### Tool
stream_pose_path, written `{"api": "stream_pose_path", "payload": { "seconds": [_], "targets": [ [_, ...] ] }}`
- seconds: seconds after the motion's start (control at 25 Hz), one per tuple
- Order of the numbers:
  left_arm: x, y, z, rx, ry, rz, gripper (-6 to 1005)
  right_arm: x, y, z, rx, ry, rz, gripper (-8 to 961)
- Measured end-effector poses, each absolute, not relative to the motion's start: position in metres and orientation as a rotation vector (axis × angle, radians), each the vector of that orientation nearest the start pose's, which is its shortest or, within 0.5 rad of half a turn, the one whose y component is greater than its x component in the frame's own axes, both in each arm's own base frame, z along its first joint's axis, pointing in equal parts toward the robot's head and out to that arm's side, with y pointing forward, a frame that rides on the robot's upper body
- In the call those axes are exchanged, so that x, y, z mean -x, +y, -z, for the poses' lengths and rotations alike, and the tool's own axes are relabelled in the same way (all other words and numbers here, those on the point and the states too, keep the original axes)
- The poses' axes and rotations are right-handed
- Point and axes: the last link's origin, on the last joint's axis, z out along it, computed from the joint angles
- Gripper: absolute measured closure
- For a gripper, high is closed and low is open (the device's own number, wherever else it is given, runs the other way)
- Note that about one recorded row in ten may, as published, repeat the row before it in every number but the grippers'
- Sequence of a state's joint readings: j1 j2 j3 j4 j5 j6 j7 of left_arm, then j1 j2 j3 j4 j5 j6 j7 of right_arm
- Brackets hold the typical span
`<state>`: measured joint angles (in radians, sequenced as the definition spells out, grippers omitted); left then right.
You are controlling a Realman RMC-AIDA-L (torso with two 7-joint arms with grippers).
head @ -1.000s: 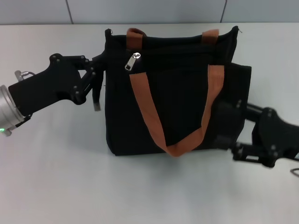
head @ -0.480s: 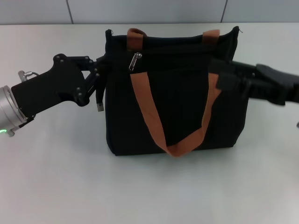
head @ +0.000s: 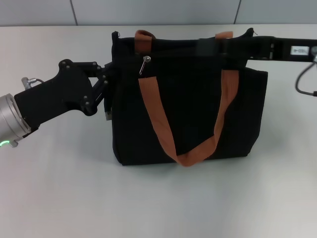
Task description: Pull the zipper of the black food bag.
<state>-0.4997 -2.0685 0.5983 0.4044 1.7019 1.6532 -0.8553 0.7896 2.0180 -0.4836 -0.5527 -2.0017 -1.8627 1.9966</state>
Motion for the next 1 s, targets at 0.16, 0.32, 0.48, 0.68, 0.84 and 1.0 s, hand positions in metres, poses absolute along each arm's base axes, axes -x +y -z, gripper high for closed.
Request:
{"api": "stream_pose_path", "payload": {
  "seconds": [0.16,0.32,0.48,0.68,0.84,1.0],
  "targets": [
    [0.259,0.314,-0.001,2.435,-0.203,1.064,971,-0.165,0.363,-0.026,2.883,1.347,-1.079,264],
    [0.259,0.315,-0.002,2.43,-0.207,1.059,971,-0.16,0.367,-0.021,2.868,1.426,-1.047,269],
    [0.261,0.319,-0.001,2.422,-0.221,1.035,971,-0.157,0.372,-0.018,2.819,1.546,-1.034,274],
    [0.261,0.321,-0.001,2.42,-0.227,1.026,971,-0.157,0.376,-0.009,2.755,1.673,-0.976,280],
    [0.261,0.32,0.0,2.423,-0.229,1.026,971,-0.152,0.38,-0.002,2.722,1.73,-0.953,373],
    [0.261,0.32,0.0,2.426,-0.232,1.026,971,-0.148,0.382,0.003,2.708,1.75,-0.945,508]
  ]
}}
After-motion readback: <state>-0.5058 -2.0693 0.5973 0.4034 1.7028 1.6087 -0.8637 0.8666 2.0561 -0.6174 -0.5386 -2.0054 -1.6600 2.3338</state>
